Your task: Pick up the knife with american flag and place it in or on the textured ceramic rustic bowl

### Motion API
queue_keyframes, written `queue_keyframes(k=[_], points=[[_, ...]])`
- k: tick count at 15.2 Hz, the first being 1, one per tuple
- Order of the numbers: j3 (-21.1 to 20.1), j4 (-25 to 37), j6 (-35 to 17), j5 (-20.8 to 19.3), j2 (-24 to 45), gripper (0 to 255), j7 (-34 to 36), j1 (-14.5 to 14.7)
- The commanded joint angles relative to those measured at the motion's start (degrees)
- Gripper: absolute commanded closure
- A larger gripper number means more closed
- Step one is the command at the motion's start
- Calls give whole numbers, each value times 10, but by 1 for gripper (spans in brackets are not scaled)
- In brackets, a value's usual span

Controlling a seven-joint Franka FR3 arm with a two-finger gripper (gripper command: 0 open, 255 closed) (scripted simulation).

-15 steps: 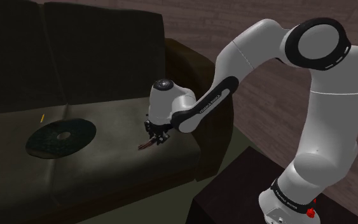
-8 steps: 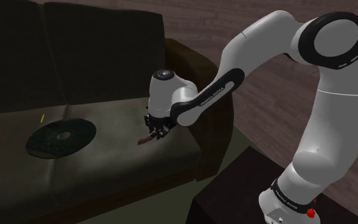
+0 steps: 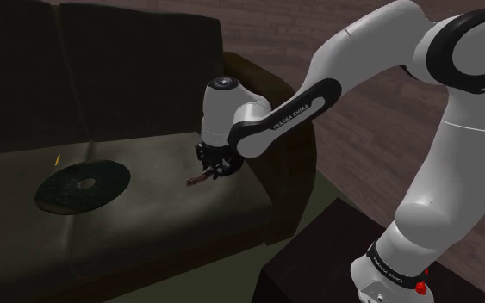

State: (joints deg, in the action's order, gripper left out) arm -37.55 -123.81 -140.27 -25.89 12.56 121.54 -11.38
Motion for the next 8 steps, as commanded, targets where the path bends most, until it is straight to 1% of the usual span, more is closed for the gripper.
queue_keyframes(k=[1, 8], points=[[-6, 2, 10, 14, -11, 255, -10, -4], [-20, 18, 50, 64, -50, 255, -50, -15]])
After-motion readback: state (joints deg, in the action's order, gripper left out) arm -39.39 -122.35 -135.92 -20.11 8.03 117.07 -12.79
